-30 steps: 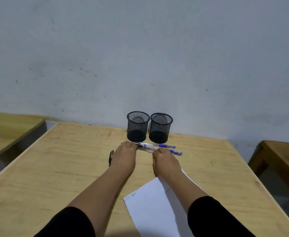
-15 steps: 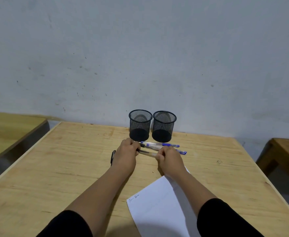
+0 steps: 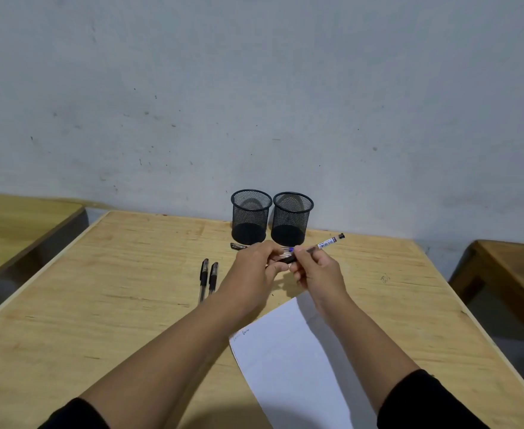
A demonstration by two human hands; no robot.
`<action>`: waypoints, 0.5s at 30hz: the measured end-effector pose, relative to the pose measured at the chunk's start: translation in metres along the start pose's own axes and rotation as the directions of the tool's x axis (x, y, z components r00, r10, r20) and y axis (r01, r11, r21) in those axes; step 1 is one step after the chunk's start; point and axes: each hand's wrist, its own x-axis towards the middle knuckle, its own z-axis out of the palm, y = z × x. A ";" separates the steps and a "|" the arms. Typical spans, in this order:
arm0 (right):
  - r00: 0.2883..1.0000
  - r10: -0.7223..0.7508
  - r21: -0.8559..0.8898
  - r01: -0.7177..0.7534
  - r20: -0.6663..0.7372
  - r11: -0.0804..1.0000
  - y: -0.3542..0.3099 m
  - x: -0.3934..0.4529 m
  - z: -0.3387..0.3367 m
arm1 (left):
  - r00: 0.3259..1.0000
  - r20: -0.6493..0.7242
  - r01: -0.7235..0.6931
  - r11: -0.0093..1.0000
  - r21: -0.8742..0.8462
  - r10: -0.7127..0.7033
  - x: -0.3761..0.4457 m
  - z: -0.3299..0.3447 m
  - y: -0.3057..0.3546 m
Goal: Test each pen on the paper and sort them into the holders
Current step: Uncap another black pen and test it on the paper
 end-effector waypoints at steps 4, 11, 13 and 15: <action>0.999 0.025 0.017 -0.025 0.022 1.000 -0.005 -0.009 -0.008 | 0.999 0.031 0.030 0.999 0.019 -0.030 -0.009 -0.005 0.008; 0.977 0.106 0.240 -0.061 -0.183 0.969 -0.021 -0.008 -0.041 | 0.986 0.052 0.158 0.986 0.051 -0.161 -0.021 -0.017 0.004; 0.959 0.086 0.206 -0.030 -0.270 0.978 -0.028 -0.006 -0.062 | 0.973 0.061 0.215 0.970 0.110 -0.222 -0.027 -0.024 -0.010; 0.971 0.072 0.107 -0.049 -0.227 0.993 -0.027 -0.011 -0.063 | 0.965 0.072 0.240 0.962 0.131 -0.251 -0.029 -0.023 -0.014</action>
